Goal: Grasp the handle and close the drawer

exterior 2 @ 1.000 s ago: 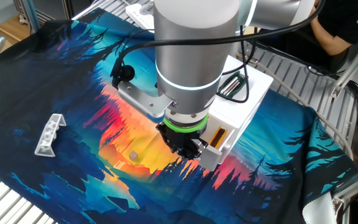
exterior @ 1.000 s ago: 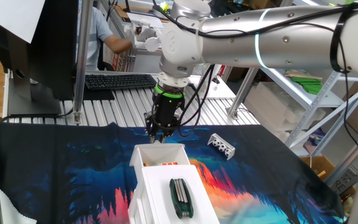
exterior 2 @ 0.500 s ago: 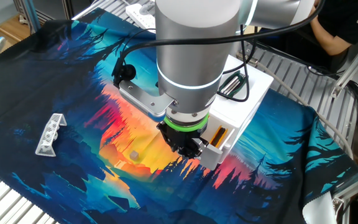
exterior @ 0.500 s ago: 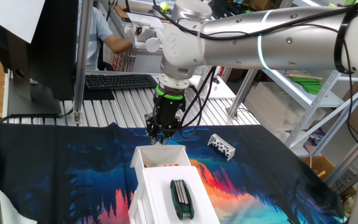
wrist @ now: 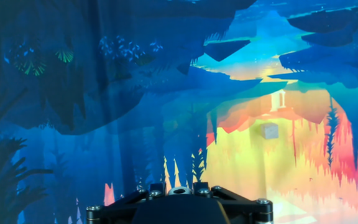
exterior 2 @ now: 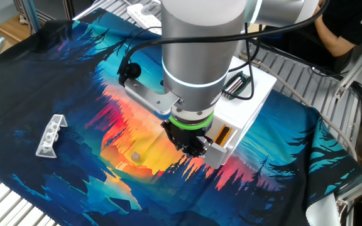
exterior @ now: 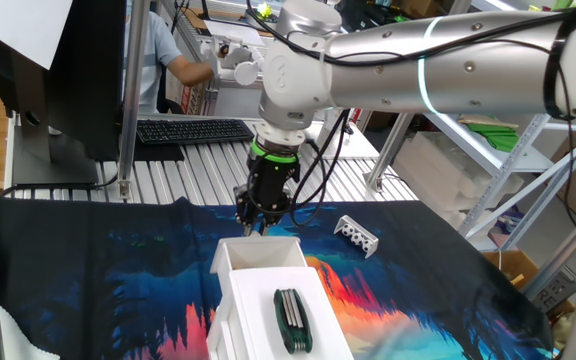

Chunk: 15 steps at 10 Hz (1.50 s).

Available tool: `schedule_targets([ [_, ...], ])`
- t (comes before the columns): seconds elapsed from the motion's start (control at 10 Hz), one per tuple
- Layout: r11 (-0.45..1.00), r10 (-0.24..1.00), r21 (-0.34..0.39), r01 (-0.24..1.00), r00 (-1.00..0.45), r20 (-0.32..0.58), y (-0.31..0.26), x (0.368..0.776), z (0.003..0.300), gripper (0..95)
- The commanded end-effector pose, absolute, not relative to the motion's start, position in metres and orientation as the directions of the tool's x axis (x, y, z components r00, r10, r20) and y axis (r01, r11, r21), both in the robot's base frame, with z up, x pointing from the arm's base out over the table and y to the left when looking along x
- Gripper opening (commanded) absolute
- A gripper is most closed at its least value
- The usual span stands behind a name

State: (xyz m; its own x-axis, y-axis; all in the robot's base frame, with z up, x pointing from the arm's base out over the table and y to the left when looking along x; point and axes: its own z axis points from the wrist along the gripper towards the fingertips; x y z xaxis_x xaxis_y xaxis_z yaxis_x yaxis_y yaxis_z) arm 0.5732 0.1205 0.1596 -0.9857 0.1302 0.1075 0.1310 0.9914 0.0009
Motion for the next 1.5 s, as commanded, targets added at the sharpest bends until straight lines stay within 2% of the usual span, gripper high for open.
schedule_targets([
  [0.1,0.991,0.131,-0.003,0.131,-0.985,0.112,0.121,0.572,0.160,0.0],
  [1.5,0.992,0.124,-0.008,0.124,-0.984,0.126,0.122,0.549,0.160,0.0],
])
